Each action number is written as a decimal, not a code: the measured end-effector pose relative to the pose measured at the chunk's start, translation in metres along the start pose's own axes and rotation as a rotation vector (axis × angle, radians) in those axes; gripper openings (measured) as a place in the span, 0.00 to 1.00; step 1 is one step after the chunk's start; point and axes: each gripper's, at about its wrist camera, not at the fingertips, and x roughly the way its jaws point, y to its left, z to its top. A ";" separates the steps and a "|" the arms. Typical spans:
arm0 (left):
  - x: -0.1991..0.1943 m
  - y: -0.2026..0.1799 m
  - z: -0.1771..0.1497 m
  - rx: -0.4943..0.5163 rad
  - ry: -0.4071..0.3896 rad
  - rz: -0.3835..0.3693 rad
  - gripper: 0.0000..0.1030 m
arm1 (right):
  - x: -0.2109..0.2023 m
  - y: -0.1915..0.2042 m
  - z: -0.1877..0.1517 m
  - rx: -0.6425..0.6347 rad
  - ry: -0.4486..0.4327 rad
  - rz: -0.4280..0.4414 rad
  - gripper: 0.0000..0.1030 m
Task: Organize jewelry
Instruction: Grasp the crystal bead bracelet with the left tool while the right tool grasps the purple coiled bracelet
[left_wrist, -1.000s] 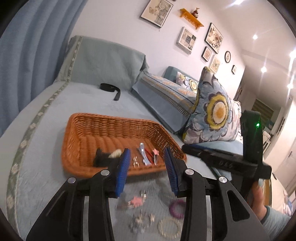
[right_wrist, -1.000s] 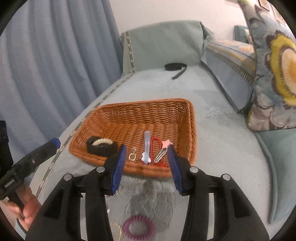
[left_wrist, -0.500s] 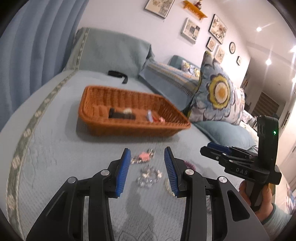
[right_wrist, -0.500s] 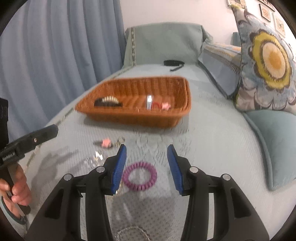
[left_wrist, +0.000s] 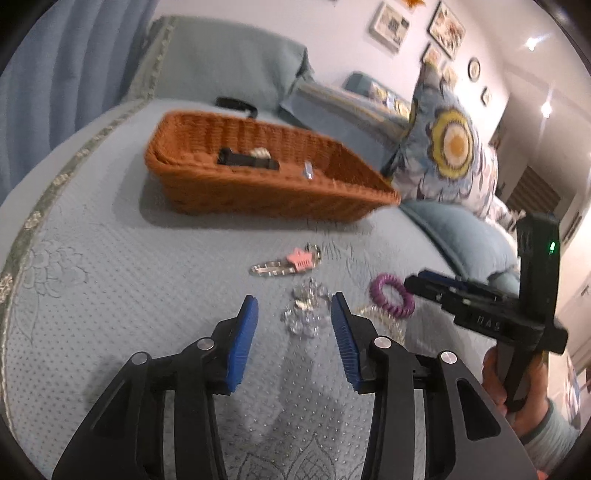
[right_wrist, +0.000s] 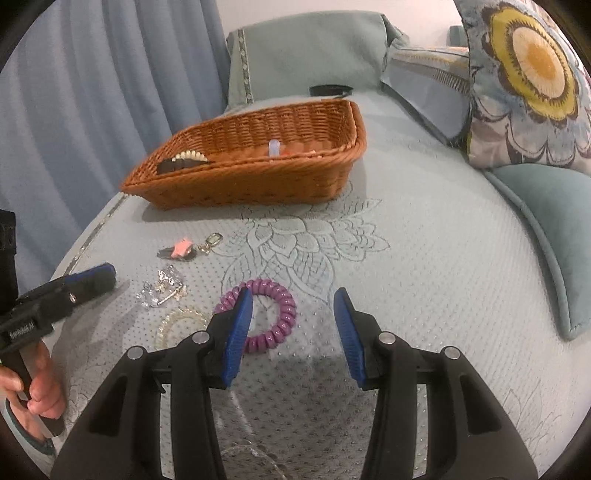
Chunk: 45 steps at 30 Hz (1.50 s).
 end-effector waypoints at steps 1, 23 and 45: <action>0.003 -0.003 0.000 0.015 0.015 0.009 0.39 | 0.002 0.000 0.000 0.001 0.010 -0.003 0.41; 0.042 -0.026 0.007 0.138 0.118 0.171 0.21 | 0.014 0.013 -0.002 -0.058 0.056 -0.051 0.41; 0.017 -0.016 -0.010 0.080 0.114 0.128 0.35 | 0.017 0.019 -0.001 -0.090 0.064 -0.061 0.18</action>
